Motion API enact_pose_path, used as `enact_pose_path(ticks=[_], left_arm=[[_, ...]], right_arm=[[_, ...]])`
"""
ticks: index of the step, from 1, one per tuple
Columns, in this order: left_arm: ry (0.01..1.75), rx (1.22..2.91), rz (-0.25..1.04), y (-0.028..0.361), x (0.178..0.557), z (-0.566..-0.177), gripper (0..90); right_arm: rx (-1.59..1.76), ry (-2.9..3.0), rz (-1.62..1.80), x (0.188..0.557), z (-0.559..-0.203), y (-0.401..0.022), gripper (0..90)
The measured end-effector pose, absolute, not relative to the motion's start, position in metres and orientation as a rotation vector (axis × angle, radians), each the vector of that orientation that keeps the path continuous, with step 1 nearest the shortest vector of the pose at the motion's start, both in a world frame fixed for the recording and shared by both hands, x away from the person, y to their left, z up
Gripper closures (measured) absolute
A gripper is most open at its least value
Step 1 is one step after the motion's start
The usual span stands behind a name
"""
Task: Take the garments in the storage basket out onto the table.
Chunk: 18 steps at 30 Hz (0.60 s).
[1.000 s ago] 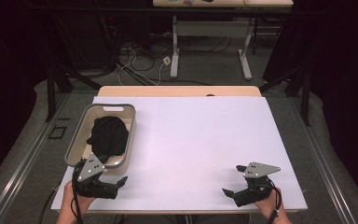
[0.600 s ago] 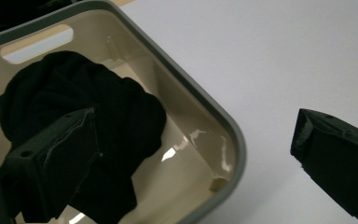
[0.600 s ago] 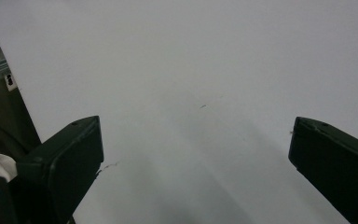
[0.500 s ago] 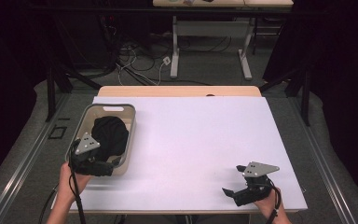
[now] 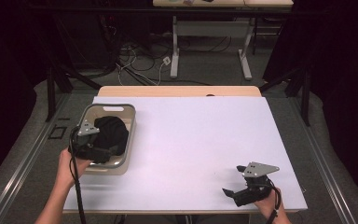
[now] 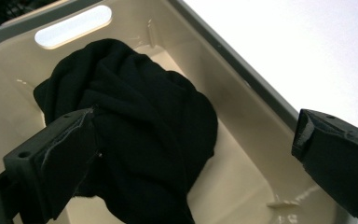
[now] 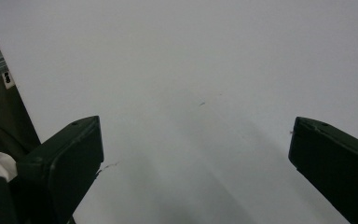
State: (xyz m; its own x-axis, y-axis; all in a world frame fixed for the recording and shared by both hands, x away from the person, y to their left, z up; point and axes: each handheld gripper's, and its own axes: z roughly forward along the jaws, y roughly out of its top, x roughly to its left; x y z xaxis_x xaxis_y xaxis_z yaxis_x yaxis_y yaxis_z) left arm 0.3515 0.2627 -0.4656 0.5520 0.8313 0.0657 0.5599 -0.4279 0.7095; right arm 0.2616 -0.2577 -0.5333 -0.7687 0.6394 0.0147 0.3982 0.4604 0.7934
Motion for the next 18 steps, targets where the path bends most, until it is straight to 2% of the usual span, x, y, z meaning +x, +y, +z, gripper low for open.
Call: enact_pose_path(ticks=[18], left_arm=[[1.243, 2.291, 0.475, 0.262, 0.404, -0.481, 0.0]], right_arm=[[0.881, 2.436, 1.194, 0.262, -0.534, -0.258, 2.6]])
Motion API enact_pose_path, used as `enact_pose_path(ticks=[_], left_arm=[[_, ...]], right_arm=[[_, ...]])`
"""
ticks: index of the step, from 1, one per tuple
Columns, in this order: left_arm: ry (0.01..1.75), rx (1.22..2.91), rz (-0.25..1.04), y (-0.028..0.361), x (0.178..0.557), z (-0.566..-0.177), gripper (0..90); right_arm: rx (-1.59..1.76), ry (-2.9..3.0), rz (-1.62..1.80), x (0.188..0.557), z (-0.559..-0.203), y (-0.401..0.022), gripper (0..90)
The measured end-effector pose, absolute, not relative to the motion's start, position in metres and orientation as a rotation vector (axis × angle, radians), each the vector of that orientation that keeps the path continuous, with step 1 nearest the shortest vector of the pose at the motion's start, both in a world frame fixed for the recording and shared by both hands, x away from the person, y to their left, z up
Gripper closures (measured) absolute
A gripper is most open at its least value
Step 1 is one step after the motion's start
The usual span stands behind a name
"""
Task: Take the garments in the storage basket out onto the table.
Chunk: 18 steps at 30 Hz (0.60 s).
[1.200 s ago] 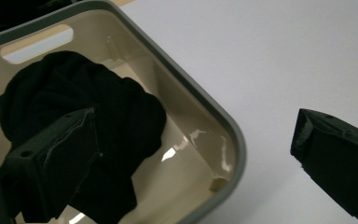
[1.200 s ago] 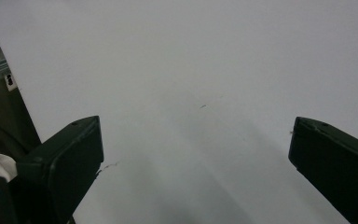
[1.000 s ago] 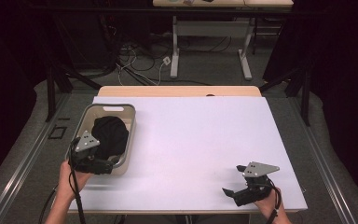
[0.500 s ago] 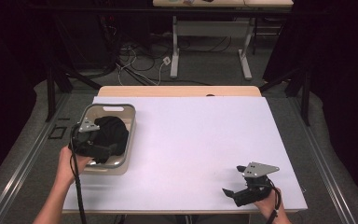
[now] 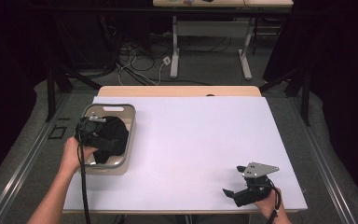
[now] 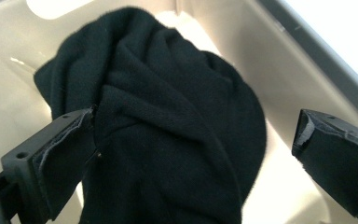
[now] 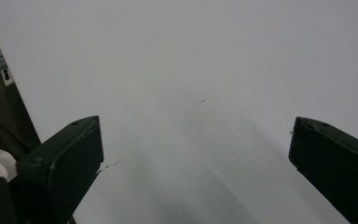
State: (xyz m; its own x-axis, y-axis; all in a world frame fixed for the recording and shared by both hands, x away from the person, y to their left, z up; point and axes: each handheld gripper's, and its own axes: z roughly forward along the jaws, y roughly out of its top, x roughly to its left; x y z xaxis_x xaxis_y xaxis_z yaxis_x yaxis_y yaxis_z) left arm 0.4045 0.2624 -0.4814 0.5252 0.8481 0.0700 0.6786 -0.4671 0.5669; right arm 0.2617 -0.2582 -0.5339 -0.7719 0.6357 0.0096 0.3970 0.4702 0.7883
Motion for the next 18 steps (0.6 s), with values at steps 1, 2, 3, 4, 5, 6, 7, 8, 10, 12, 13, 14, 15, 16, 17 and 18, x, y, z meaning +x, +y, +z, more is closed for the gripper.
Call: enact_pose_path(ticks=[1, 2, 3, 4, 5, 6, 7, 8, 10, 12, 13, 14, 15, 16, 17, 18], left_arm=[[1.255, 2.296, 0.464, 0.262, 0.406, -0.483, 0.0], [1.261, 2.301, 0.455, 0.263, 0.409, -0.484, 0.0], [1.270, 2.305, 0.448, 0.263, 0.411, -0.485, 0.0], [1.275, 2.311, 0.439, 0.264, 0.413, -0.487, 0.0], [1.288, 2.321, 0.420, 0.264, 0.415, -0.489, 0.0], [1.295, 2.330, 0.414, 0.264, 0.418, -0.491, 0.0], [1.302, 2.343, 0.404, 0.265, 0.420, -0.491, 0.0], [1.312, 2.345, 0.400, 0.265, 0.421, -0.493, 0.0], [1.323, 2.354, 0.393, 0.266, 0.424, -0.494, 0.0], [1.336, 2.367, 0.384, 0.266, 0.426, -0.496, 0.0], [1.346, 2.378, 0.372, 0.266, 0.428, -0.497, 0.0], [1.356, 2.389, 0.367, 0.265, 0.429, -0.500, 0.0], [1.362, 2.406, 0.358, 0.265, 0.431, -0.501, 0.0], [1.368, 2.425, 0.350, 0.265, 0.433, -0.503, 0.0], [1.378, 2.435, 0.339, 0.265, 0.435, -0.505, 0.0], [1.386, 2.439, 0.329, 0.265, 0.436, -0.507, 0.0]], right_arm=[[0.885, 2.434, 1.197, 0.262, -0.534, -0.258, 2.6], [0.885, 2.434, 1.197, 0.262, -0.534, -0.258, 2.6], [0.879, 2.439, 1.197, 0.262, -0.535, -0.259, 2.6], [0.879, 2.439, 1.197, 0.262, -0.535, -0.259, 2.6], [0.880, 2.433, 1.203, 0.262, -0.535, -0.258, 2.6], [0.880, 2.433, 1.203, 0.262, -0.535, -0.258, 2.6], [0.880, 2.434, 1.202, 0.262, -0.535, -0.258, 2.6], [0.882, 2.435, 1.203, 0.262, -0.535, -0.258, 2.6], [0.880, 2.435, 1.203, 0.263, -0.535, -0.258, 2.6], [0.879, 2.447, 1.199, 0.263, -0.535, -0.259, 2.5], [0.885, 2.448, 1.199, 0.263, -0.536, -0.258, 2.5], [0.889, 2.446, 1.199, 0.263, -0.536, -0.258, 2.5], [0.891, 2.449, 1.198, 0.262, -0.536, -0.258, 2.5], [0.892, 2.449, 1.199, 0.262, -0.536, -0.258, 2.5], [0.892, 2.449, 1.199, 0.262, -0.536, -0.258, 2.5], [0.891, 2.449, 1.205, 0.263, -0.536, -0.258, 2.5]])
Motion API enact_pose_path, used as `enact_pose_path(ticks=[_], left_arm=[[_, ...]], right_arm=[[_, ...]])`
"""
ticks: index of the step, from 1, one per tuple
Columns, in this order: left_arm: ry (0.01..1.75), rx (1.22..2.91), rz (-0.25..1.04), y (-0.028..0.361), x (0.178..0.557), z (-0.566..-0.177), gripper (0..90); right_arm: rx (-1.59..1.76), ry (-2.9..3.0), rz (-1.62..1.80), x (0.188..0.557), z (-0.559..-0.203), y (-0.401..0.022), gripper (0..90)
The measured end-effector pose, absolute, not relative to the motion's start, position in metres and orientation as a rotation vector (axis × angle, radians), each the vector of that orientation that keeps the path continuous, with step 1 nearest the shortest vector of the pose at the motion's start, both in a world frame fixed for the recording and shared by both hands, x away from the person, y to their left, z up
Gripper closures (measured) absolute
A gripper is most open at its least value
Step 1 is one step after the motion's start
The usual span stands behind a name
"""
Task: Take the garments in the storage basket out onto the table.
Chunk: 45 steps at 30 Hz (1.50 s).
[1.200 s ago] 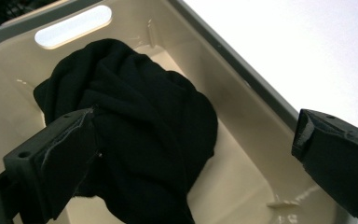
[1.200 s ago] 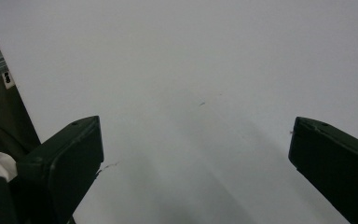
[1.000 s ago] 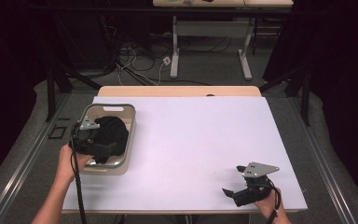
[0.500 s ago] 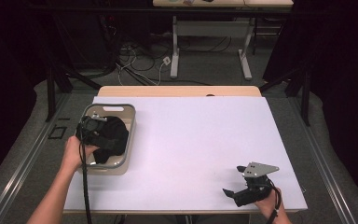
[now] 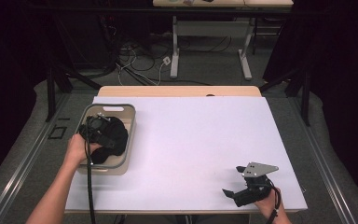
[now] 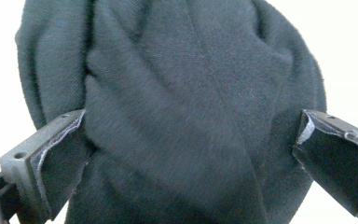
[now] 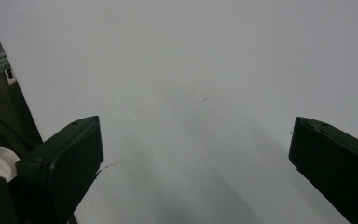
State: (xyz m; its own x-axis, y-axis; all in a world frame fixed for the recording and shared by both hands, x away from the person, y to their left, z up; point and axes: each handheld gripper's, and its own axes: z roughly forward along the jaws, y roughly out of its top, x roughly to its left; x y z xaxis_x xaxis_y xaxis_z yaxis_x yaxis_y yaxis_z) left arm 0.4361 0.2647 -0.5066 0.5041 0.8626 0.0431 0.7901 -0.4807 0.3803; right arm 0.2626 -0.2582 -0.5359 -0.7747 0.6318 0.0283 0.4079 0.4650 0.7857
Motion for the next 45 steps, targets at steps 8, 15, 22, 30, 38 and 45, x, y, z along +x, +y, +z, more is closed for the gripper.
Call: enact_pose_path(ticks=[8, 15, 22, 30, 38, 45], left_arm=[[1.413, 2.501, 0.299, 0.263, 0.443, -0.515, 0.0], [1.446, 2.533, 0.277, 0.261, 0.447, -0.520, 0.3], [1.459, 2.567, 0.310, 0.261, 0.448, -0.521, 7.8], [1.450, 2.549, 0.368, 0.264, 0.445, -0.518, 29.0], [1.416, 2.531, 0.453, 0.264, 0.443, -0.516, 45.4], [1.412, 2.490, 0.516, 0.264, 0.440, -0.512, 48.5]], right_arm=[[0.890, 2.452, 1.211, 0.263, -0.536, -0.259, 2.5], [0.889, 2.458, 1.205, 0.263, -0.536, -0.258, 2.5], [0.891, 2.458, 1.202, 0.263, -0.536, -0.258, 2.5], [0.884, 2.455, 1.195, 0.263, -0.536, -0.258, 2.5], [0.885, 2.462, 1.183, 0.262, -0.535, -0.258, 2.5], [0.890, 2.455, 1.188, 0.262, -0.536, -0.259, 2.5]])
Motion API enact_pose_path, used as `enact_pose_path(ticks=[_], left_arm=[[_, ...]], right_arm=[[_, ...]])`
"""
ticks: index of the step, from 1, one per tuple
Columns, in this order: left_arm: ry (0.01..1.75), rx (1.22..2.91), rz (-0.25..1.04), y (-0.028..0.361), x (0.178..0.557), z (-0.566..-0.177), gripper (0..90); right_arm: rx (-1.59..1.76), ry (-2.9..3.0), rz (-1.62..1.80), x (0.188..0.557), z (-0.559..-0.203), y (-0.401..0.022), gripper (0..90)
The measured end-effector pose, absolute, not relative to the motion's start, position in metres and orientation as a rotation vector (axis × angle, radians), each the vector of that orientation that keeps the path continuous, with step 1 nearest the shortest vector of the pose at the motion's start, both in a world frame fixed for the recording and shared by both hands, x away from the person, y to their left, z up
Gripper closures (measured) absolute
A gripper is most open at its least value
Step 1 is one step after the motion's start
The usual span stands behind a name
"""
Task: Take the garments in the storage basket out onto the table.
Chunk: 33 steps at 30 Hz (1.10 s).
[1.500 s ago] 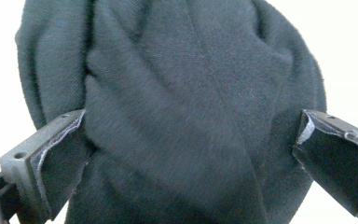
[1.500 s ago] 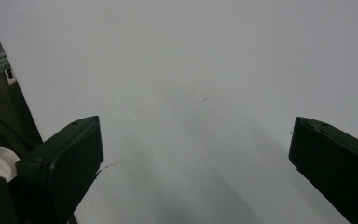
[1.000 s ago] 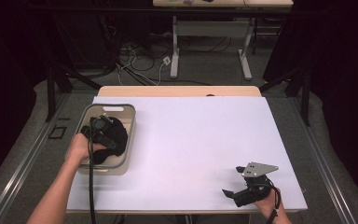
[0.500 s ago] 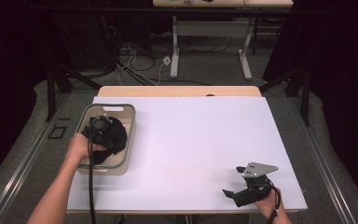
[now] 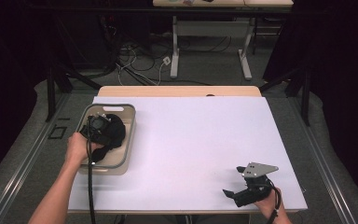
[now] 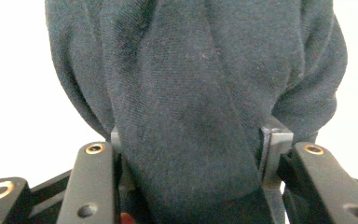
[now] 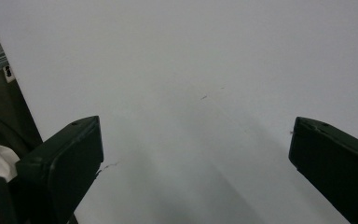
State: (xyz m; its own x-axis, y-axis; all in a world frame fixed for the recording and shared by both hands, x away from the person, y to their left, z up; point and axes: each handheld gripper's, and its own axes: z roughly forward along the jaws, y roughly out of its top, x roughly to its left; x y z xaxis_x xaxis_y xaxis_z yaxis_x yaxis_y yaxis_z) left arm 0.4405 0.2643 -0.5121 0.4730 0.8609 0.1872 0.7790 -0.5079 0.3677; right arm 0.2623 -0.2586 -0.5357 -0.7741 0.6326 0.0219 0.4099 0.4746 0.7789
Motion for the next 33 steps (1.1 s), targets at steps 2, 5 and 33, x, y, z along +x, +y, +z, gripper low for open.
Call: enact_pose_path(ticks=[2, 5, 33], left_arm=[[1.403, 2.475, 0.536, 0.264, 0.439, -0.510, 49.5], [1.391, 2.450, 0.554, 0.265, 0.436, -0.506, 52.5], [1.270, 2.238, 0.682, 0.273, 0.410, -0.476, 65.7]], right_arm=[[0.894, 2.455, 1.187, 0.262, -0.536, -0.259, 2.5], [0.889, 2.453, 1.189, 0.262, -0.536, -0.258, 2.5], [0.893, 2.450, 1.182, 0.263, -0.537, -0.258, 2.6]])
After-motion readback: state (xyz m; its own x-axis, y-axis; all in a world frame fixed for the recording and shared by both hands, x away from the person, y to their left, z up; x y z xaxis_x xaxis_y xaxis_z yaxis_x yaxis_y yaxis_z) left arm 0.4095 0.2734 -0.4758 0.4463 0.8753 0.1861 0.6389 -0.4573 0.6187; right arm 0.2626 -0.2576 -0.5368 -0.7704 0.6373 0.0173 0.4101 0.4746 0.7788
